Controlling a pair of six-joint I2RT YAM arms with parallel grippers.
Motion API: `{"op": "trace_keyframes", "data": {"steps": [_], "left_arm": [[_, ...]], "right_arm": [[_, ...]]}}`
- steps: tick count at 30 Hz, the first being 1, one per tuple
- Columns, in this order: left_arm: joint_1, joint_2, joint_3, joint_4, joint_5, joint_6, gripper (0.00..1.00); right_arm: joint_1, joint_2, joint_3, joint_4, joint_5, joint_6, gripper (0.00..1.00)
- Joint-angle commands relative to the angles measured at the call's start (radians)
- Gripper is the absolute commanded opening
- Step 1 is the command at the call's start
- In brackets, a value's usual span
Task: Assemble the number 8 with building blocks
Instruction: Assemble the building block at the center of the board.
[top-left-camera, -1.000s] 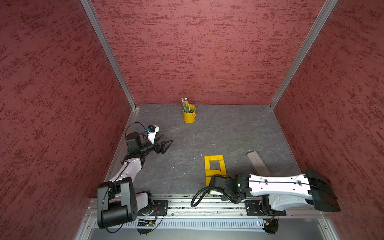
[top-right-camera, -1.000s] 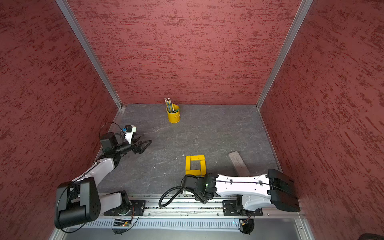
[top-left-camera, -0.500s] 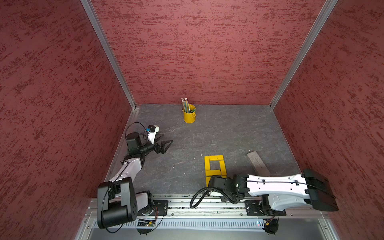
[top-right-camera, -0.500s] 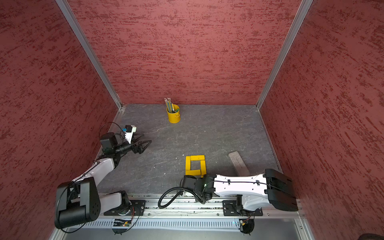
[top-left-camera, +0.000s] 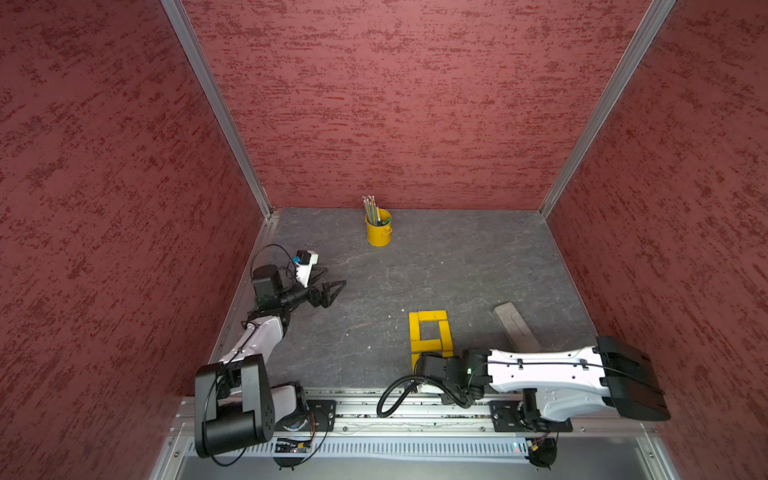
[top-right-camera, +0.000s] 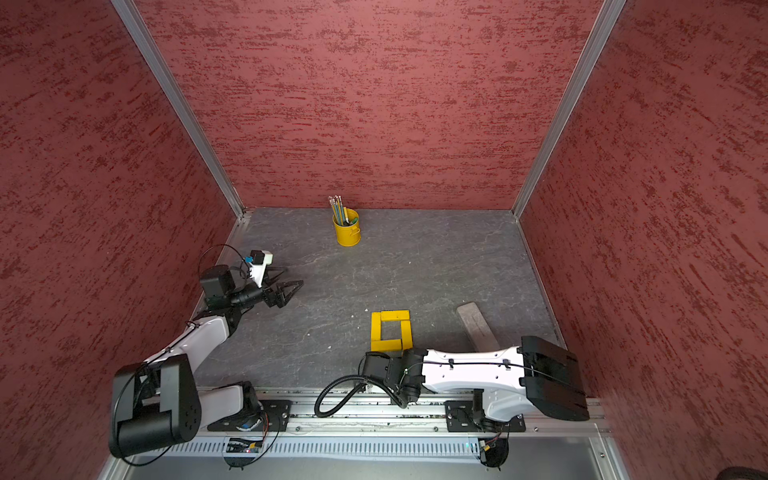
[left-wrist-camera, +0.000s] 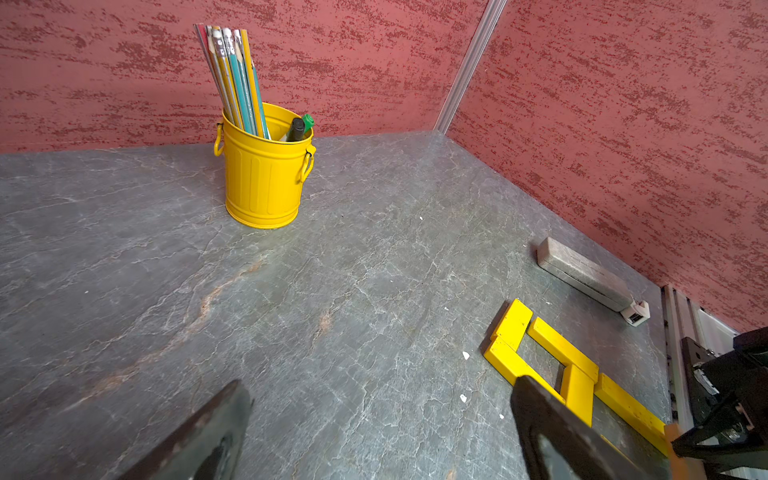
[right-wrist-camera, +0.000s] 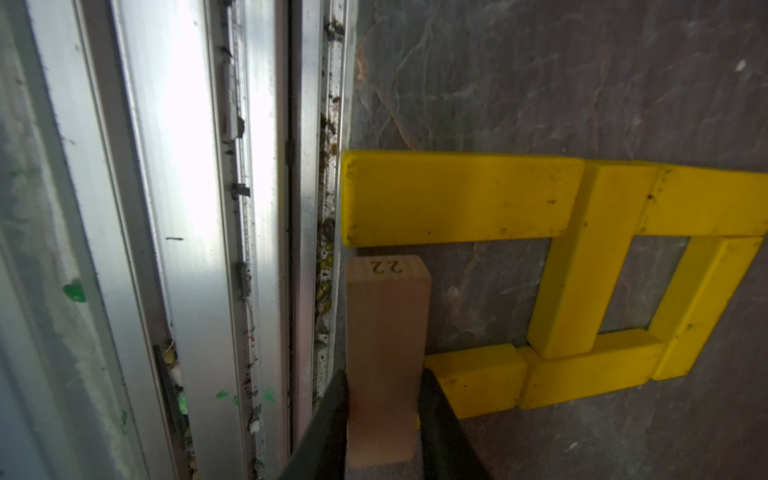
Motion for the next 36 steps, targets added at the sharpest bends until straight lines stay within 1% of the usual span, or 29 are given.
{"op": "trace_keyframes", "data": {"steps": [1,10,14,22,26,32,36], "left_arm": [[0.007,-0.013,0.012,0.024,0.011,0.000,1.00],[0.007,-0.011,0.012,0.025,0.014,0.000,1.00],[0.007,-0.011,0.012,0.024,0.013,0.000,1.00],[0.007,-0.011,0.010,0.025,0.013,0.002,0.99],[0.008,-0.010,0.011,0.025,0.015,0.000,1.00],[0.007,-0.007,0.012,0.030,0.015,-0.004,0.99],[0.007,-0.002,0.014,0.032,0.021,-0.008,1.00]], "right_arm": [[0.007,0.004,0.001,0.018,-0.011,-0.019,0.28],[0.008,0.014,0.006,0.031,-0.007,-0.024,0.30],[0.008,0.014,0.006,0.024,-0.012,-0.024,0.32],[0.009,0.015,-0.003,0.023,0.007,-0.011,0.33],[0.008,0.008,0.001,0.026,0.034,0.011,0.39],[0.003,-0.074,-0.027,-0.037,0.139,0.075,0.44],[-0.004,-0.153,-0.034,-0.068,0.166,0.121,0.49]]}}
